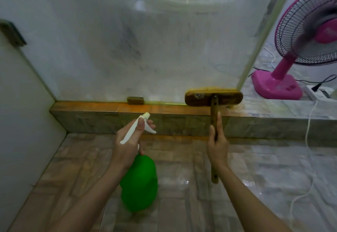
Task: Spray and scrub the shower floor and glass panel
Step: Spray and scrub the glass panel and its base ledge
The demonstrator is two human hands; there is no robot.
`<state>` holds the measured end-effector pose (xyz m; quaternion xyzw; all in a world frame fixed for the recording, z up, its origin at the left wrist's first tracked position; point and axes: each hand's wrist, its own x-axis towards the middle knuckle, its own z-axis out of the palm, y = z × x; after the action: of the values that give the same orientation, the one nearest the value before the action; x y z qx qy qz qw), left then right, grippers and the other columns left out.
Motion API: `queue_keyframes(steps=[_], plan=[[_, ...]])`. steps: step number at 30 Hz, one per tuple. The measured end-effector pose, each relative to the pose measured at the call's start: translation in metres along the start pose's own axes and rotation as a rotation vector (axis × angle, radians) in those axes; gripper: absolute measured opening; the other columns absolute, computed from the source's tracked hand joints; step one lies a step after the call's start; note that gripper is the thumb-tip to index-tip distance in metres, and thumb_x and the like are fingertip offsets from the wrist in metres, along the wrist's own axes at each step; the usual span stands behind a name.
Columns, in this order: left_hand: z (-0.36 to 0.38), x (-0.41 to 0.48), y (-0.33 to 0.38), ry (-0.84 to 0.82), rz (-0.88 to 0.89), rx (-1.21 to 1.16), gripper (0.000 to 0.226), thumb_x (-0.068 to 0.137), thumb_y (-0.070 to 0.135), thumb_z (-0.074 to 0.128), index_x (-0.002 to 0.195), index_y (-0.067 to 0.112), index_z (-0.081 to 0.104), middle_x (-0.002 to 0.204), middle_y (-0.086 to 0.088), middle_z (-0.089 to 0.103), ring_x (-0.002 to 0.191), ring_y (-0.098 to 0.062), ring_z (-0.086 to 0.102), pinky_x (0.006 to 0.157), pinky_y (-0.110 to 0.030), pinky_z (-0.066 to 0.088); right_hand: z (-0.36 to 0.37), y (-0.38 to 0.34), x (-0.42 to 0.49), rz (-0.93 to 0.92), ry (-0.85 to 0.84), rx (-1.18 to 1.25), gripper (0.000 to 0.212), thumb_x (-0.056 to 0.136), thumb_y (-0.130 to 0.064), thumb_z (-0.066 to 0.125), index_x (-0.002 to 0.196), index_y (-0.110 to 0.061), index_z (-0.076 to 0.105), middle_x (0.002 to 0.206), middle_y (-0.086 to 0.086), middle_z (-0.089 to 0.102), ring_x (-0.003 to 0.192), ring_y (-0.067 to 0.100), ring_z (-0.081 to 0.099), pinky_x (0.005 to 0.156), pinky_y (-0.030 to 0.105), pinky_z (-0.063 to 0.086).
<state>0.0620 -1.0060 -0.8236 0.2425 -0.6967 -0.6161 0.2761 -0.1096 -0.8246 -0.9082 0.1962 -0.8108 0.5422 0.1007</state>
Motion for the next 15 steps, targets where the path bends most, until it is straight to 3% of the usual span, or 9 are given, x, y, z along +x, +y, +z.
queue_keyframes(steps=[2, 5, 7, 10, 12, 13, 14, 15], plan=[[-0.001, 0.0, -0.001, 0.001, -0.009, -0.01, 0.04, 0.098, 0.053, 0.046, 0.106, 0.024, 0.073, 0.102, 0.003, 0.078, 0.041, -0.008, 0.051, 0.04, -0.02, 0.044, 0.001, -0.006, -0.001, 0.009, 0.035, 0.011, 0.052, 0.103, -0.026, 0.041, 0.151, -0.034, 0.023, 0.088, 0.026, 0.063, 0.06, 0.027, 0.059, 0.05, 0.039, 0.047], [0.0, 0.0, -0.002, -0.002, -0.037, -0.018, 0.049, 0.09, 0.063, 0.048, 0.106, 0.023, 0.073, 0.101, 0.004, 0.077, 0.043, -0.008, 0.053, 0.041, -0.02, 0.044, 0.003, -0.045, 0.044, -0.137, 0.152, 0.096, 0.051, 0.103, -0.023, 0.041, 0.151, -0.025, 0.026, 0.078, 0.002, 0.061, 0.062, 0.024, 0.052, 0.053, 0.024, 0.042], [0.001, 0.0, -0.002, -0.009, -0.054, -0.007, 0.043, 0.093, 0.058, 0.047, 0.106, 0.025, 0.072, 0.103, 0.002, 0.077, 0.046, -0.007, 0.055, 0.041, -0.02, 0.045, 0.003, -0.064, 0.071, -0.208, 0.206, 0.084, 0.051, 0.104, -0.025, 0.04, 0.152, -0.026, 0.023, 0.074, 0.013, 0.056, 0.053, 0.021, 0.044, 0.05, 0.032, 0.039], [0.0, -0.001, 0.0, -0.008, -0.044, -0.009, 0.035, 0.095, 0.047, 0.043, 0.106, 0.03, 0.071, 0.102, 0.003, 0.078, 0.049, -0.01, 0.056, 0.041, -0.021, 0.046, 0.003, -0.041, 0.052, -0.156, 0.161, 0.058, 0.051, 0.104, -0.025, 0.041, 0.151, -0.03, 0.023, 0.092, 0.018, 0.06, 0.056, 0.021, 0.051, 0.055, 0.037, 0.044], [0.0, -0.003, 0.002, -0.006, -0.035, -0.011, 0.034, 0.095, 0.045, 0.043, 0.107, 0.029, 0.071, 0.1, 0.006, 0.078, 0.048, -0.008, 0.056, 0.041, -0.02, 0.045, 0.005, -0.002, 0.014, -0.078, 0.046, 0.056, 0.053, 0.103, -0.024, 0.042, 0.151, -0.037, 0.023, 0.106, 0.01, 0.067, 0.072, 0.009, 0.062, 0.062, 0.033, 0.051], [-0.001, -0.004, 0.003, 0.0, -0.035, -0.016, 0.038, 0.094, 0.045, 0.044, 0.108, 0.024, 0.072, 0.099, 0.004, 0.078, 0.047, -0.007, 0.056, 0.04, -0.019, 0.044, 0.006, 0.014, -0.003, -0.037, -0.007, 0.051, 0.053, 0.102, -0.027, 0.041, 0.149, -0.043, 0.022, 0.122, 0.003, 0.065, 0.083, 0.003, 0.063, 0.07, 0.031, 0.055], [-0.002, -0.005, 0.004, 0.008, -0.036, -0.022, 0.042, 0.094, 0.046, 0.044, 0.11, 0.017, 0.072, 0.099, 0.002, 0.077, 0.045, -0.006, 0.056, 0.04, -0.018, 0.044, 0.008, 0.023, -0.014, 0.002, -0.034, 0.037, 0.054, 0.101, -0.03, 0.041, 0.148, -0.049, 0.021, 0.13, 0.0, 0.061, 0.083, 0.0, 0.062, 0.071, 0.029, 0.055], [-0.004, -0.006, 0.004, 0.014, -0.033, -0.026, 0.046, 0.096, 0.047, 0.047, 0.112, 0.012, 0.071, 0.102, -0.001, 0.077, 0.043, -0.006, 0.056, 0.039, -0.017, 0.043, 0.01, 0.024, -0.017, 0.032, -0.035, 0.028, 0.054, 0.101, -0.033, 0.04, 0.147, -0.052, 0.019, 0.123, 0.0, 0.063, 0.07, -0.003, 0.058, 0.063, 0.022, 0.051]])
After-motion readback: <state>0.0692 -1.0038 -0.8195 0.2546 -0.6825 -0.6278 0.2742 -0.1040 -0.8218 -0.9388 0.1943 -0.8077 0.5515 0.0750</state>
